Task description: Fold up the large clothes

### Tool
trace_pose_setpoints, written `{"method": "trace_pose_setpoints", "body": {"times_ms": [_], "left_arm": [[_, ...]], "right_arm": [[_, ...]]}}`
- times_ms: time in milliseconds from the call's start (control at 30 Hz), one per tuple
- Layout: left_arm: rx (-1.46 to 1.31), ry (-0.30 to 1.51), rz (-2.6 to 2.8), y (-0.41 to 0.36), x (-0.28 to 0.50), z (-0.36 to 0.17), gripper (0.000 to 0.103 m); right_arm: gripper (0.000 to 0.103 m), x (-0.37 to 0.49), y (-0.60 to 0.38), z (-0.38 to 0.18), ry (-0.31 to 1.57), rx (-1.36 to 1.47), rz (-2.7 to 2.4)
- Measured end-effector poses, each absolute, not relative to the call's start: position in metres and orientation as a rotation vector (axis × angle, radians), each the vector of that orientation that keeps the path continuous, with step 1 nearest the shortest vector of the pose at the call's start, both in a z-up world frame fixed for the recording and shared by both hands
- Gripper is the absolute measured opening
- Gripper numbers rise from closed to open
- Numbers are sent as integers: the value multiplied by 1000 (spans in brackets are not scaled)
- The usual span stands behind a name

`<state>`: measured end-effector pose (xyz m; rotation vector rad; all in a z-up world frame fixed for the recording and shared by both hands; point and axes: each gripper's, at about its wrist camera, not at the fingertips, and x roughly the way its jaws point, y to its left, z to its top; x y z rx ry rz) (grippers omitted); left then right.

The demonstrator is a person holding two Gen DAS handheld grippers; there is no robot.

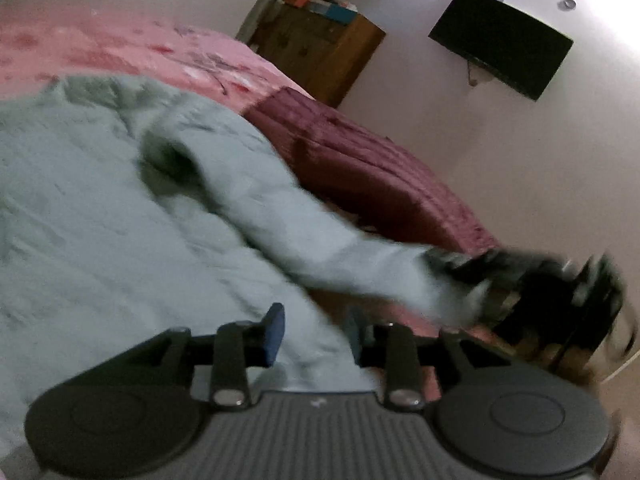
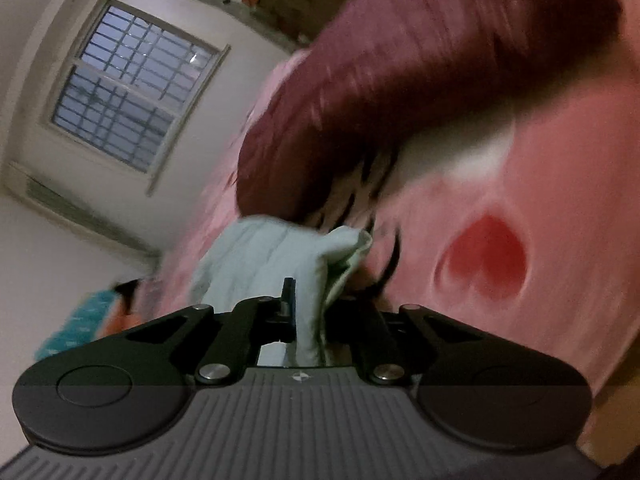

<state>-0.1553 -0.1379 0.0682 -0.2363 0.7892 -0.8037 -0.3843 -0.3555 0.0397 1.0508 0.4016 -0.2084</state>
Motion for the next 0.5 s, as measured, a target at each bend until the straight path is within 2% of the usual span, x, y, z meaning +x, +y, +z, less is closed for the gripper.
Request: {"method": "trace_pose_setpoints", "body": {"times_ms": [233,500], "left_arm": [[-216,704,-720,-73,-121,56,33],[-264,629,-646,-17,-87,53,40]], "right_arm": [[9,-344,-384,133,349,789,-318],[7,-268,-379,249,260,560,-296]]}}
